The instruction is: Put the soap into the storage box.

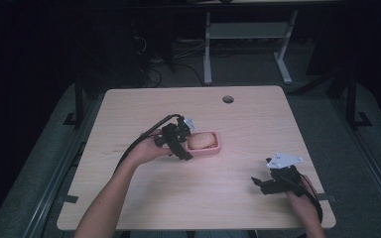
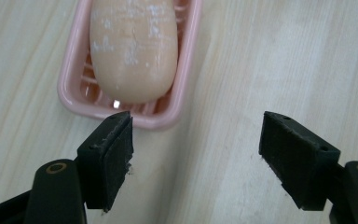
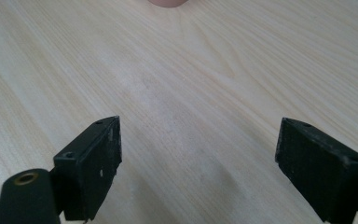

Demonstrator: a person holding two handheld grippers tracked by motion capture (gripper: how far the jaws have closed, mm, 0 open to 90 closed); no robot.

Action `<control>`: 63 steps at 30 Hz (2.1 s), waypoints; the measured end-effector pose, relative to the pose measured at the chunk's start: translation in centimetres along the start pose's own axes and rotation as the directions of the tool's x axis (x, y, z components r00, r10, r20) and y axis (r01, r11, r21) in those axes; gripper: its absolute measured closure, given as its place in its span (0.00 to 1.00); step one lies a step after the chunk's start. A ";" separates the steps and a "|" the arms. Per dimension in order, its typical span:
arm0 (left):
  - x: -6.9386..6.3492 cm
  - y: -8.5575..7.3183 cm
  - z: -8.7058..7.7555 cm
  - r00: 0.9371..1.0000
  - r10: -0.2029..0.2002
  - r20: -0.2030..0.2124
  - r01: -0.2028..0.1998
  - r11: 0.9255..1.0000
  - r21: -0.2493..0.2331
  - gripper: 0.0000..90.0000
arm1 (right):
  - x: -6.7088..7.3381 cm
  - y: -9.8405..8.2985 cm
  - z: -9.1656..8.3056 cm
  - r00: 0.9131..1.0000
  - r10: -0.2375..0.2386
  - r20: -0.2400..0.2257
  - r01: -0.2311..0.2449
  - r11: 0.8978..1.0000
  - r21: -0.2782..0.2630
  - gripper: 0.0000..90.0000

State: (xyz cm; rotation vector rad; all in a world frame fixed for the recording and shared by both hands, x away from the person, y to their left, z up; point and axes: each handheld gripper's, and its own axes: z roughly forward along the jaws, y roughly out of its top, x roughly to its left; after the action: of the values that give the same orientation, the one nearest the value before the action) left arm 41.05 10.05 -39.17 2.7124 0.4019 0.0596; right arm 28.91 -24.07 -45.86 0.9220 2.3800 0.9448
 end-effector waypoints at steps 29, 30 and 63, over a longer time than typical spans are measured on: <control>-1.8 -4.0 -0.6 1.000 -0.027 0.001 0.027 0.999 -0.039 0.27 | 0.4 0.4 0.3 1.000 0.011 0.004 -0.011 1.000 0.006 0.15; -1.8 -4.1 -0.7 1.000 -0.024 -0.001 0.024 0.999 -0.040 0.27 | 0.4 0.4 0.3 1.000 0.010 0.004 -0.010 1.000 0.006 0.15; -3.8 -7.7 -0.6 0.998 -0.062 -0.023 0.061 0.997 -0.054 0.27 | 0.6 0.5 0.6 1.000 0.012 0.019 -0.013 1.000 0.020 0.15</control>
State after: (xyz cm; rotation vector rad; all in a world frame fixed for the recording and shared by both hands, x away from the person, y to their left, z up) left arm 35.30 15.95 -41.60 2.6469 0.4840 0.0862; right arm 29.03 -23.08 -46.02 0.9506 2.3750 0.9140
